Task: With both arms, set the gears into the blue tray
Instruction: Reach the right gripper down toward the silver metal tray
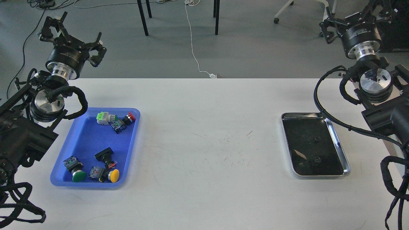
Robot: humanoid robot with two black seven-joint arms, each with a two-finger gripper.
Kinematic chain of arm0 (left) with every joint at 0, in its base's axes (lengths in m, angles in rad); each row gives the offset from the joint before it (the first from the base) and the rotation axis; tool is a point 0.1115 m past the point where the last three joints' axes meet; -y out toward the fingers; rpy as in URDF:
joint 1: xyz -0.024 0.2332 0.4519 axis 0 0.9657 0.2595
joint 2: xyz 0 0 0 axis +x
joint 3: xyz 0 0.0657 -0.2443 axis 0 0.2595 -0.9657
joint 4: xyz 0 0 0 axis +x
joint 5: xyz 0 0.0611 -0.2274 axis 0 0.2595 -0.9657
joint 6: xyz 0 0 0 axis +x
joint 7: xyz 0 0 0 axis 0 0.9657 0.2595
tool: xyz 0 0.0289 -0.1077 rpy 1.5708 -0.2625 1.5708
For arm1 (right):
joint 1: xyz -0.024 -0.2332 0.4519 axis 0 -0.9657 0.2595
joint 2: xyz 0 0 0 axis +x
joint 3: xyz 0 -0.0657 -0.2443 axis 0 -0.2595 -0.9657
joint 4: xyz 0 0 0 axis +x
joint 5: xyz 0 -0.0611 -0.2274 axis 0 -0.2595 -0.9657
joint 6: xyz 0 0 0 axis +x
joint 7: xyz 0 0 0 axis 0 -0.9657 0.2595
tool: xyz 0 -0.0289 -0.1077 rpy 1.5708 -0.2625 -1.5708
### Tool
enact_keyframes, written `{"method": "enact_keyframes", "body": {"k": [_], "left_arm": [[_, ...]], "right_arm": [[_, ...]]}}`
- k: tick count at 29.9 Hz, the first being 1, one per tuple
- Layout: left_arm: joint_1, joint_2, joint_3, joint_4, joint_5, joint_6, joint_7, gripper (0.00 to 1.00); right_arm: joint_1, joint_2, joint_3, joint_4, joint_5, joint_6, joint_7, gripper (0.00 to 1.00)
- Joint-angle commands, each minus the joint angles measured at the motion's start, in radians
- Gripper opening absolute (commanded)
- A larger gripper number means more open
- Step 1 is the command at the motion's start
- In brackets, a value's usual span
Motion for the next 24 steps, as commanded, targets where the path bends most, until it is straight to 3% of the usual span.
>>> {"method": "enact_keyframes", "body": {"k": [1, 12, 24], "left_arm": [[0.000, 0.010, 0.003, -0.003, 0.005, 0.000, -0.008, 0.98], [-0.006, 0.024, -0.001, 0.000, 0.000, 0.036, -0.006, 0.98], [-0.003, 0.027, -0.003, 0.000, -0.001, 0.032, -0.006, 0.98]], "right_arm": [[0.009, 0.000, 0.001, 0.000, -0.012, -0.003, -0.002, 0.99], [0.050, -0.007, -0.044, 0.003, -0.015, -0.056, -0.006, 0.99], [0.273, -0.178, -0.503, 0.141, -0.237, -0.064, -0.072, 0.99]]}}
